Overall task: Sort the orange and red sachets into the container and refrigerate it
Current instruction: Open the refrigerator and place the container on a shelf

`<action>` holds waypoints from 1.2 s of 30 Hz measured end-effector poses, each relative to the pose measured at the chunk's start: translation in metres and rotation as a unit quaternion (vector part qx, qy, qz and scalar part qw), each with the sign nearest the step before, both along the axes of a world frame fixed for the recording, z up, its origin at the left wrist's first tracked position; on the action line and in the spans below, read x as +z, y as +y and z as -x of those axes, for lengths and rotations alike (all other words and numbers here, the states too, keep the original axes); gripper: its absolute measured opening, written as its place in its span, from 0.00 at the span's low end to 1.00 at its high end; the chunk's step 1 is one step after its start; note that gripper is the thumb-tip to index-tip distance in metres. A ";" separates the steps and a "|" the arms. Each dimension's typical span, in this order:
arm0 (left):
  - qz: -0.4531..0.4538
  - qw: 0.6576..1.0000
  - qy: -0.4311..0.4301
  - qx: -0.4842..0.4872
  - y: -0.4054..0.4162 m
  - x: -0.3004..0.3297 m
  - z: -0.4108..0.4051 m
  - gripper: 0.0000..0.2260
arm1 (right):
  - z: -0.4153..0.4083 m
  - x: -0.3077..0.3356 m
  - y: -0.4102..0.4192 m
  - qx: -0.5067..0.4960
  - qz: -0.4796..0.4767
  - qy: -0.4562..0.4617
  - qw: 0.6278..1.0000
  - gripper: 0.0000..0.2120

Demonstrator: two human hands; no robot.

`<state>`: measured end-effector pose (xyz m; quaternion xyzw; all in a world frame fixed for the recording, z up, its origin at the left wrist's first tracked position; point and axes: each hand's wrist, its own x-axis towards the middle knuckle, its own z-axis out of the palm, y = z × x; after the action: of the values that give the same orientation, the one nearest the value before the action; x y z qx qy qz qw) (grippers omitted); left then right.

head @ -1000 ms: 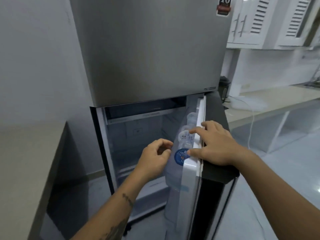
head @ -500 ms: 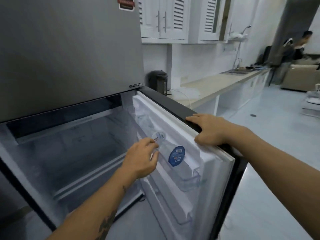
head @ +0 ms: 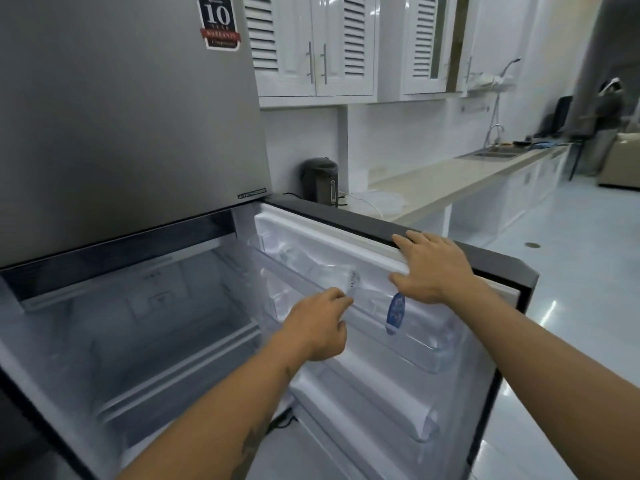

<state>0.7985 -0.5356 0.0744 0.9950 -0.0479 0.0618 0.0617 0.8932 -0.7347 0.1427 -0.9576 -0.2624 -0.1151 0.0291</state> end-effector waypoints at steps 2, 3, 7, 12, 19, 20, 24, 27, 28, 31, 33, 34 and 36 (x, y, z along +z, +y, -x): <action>0.005 1.000 -0.001 0.016 0.007 0.003 0.007 0.23 | 0.002 0.003 0.004 0.036 -0.039 0.017 0.998 0.34; 0.017 0.999 -0.005 0.033 0.014 0.004 0.013 0.22 | 0.006 0.003 0.009 0.058 -0.054 0.026 0.996 0.33; 0.037 0.992 -0.028 0.116 0.068 0.003 0.057 0.18 | 0.030 -0.002 0.051 0.157 -0.086 0.068 0.982 0.29; 0.045 0.968 -0.047 0.243 0.152 0.006 0.140 0.15 | 0.075 -0.016 0.152 0.284 -0.067 0.131 0.947 0.29; 0.062 0.912 -0.072 0.398 0.238 0.016 0.295 0.15 | 0.187 -0.022 0.308 0.418 0.011 0.160 0.894 0.27; 0.064 0.901 -0.075 0.421 0.249 0.018 0.319 0.15 | 0.208 -0.022 0.328 0.437 0.015 0.164 0.884 0.27; 0.052 0.859 -0.102 0.499 0.284 0.019 0.417 0.16 | 0.293 -0.024 0.400 0.517 0.025 0.178 0.837 0.25; 0.046 0.825 -0.103 0.554 0.297 0.012 0.491 0.15 | 0.358 -0.027 0.448 0.576 0.043 0.184 0.795 0.26; 0.045 0.811 -0.104 0.574 0.299 0.009 0.516 0.15 | 0.380 -0.028 0.462 0.593 0.051 0.185 0.782 0.26; 0.049 0.758 -0.108 0.641 0.303 0.002 0.587 0.16 | 0.444 -0.034 0.500 0.639 0.074 0.195 0.741 0.26; 0.042 0.723 -0.105 0.682 0.306 -0.001 0.628 0.16 | 0.481 -0.040 0.523 0.664 0.081 0.201 0.715 0.26; 0.039 0.705 -0.106 0.700 0.306 -0.003 0.647 0.16 | 0.498 -0.043 0.535 0.679 0.084 0.201 0.701 0.26; 0.040 0.672 -0.108 0.731 0.303 -0.007 0.678 0.15 | 0.527 -0.051 0.558 0.705 0.096 0.200 0.673 0.26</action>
<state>0.1209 -0.2323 0.0669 0.6947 0.6914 0.1960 0.0308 0.3658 -0.1768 0.0912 -0.4856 -0.8573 0.1594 0.0611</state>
